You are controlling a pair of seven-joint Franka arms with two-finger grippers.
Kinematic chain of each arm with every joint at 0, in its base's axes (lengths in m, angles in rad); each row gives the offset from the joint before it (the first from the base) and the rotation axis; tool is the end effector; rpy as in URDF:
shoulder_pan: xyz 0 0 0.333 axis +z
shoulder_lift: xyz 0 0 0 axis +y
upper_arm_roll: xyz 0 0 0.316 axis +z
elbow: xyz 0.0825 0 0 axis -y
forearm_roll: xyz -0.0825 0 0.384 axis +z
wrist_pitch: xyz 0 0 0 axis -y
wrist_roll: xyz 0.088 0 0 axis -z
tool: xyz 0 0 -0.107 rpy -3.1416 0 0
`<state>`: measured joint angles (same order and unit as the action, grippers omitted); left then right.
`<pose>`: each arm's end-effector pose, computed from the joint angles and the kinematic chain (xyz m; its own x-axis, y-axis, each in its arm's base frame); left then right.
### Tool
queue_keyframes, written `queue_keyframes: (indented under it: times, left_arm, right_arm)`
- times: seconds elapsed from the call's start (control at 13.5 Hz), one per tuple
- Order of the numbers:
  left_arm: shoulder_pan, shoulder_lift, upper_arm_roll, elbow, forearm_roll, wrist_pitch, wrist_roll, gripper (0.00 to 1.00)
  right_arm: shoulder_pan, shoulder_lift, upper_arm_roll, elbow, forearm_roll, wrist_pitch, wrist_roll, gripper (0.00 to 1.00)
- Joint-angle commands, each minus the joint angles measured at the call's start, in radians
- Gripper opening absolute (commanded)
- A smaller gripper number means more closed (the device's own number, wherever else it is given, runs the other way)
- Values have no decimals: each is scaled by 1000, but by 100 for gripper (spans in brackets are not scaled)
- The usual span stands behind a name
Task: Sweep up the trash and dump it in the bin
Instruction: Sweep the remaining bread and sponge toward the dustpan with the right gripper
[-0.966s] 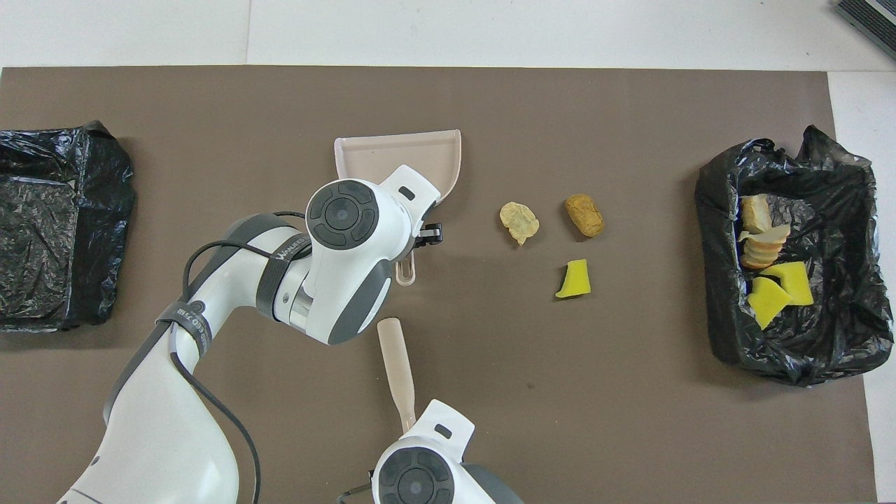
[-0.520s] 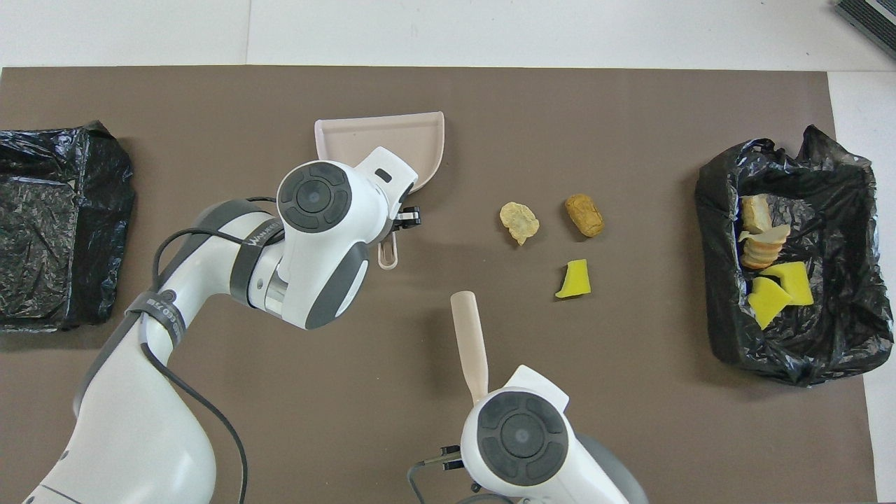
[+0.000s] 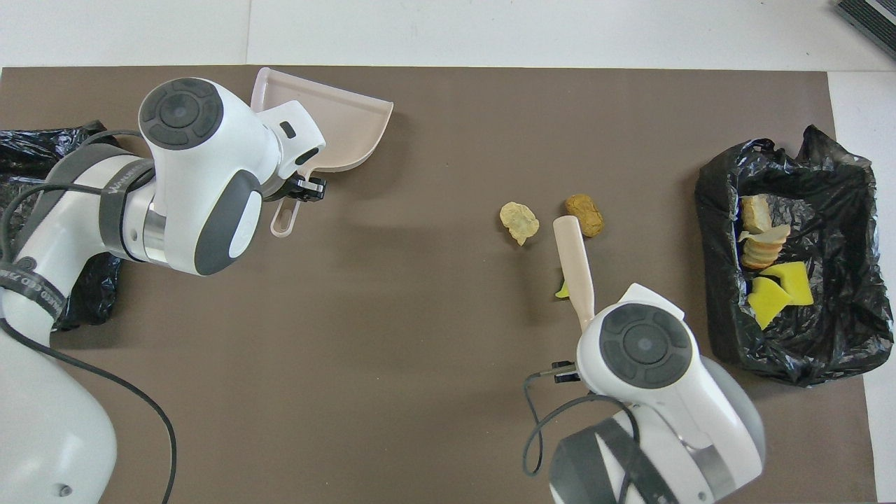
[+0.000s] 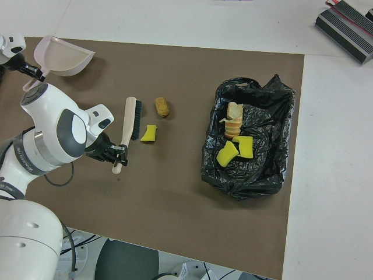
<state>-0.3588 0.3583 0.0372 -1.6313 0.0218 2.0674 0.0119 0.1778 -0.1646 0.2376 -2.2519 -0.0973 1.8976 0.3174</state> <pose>0.6337 -0.2128 0.4195 0.9375 -0.3394 0.0773 -0.3377 -0.9406 -0.0339 0.4331 0.1852 0.4170 0.9822 0.1165 -0.1474 0.1421 -0.9738 0.1774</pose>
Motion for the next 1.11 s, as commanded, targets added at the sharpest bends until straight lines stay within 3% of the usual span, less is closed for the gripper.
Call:
queue_keyframes:
  times: [0.0,0.07,0.22,0.37,0.52,0.74,1.04]
  left_arm:
    - [29,-19,-7,-5,0,-35,233,0]
    - [34,-22,-6,-8,0,-46,267,0]
    - [38,-30,-10,-16,-3,-67,409,0]
    - [49,-41,-10,-24,-3,-75,709,0]
    - [66,-50,-10,-39,-26,-114,844,0]
    - [66,-113,-10,-158,-75,-109,1063,0]
    - [-41,-121,-17,-234,-80,-87,946,0]
  right_arm:
    - [-125,75,12,3,-102,119,-138,0]
    - [-164,130,14,14,-154,189,-149,0]
    - [-182,218,14,73,-211,216,-149,0]
    - [-181,223,16,71,-217,212,-149,0]
    - [-182,241,19,63,-208,210,-149,0]
    - [-166,249,20,61,-87,181,-146,0]
    - [-109,269,22,64,62,153,-114,0]
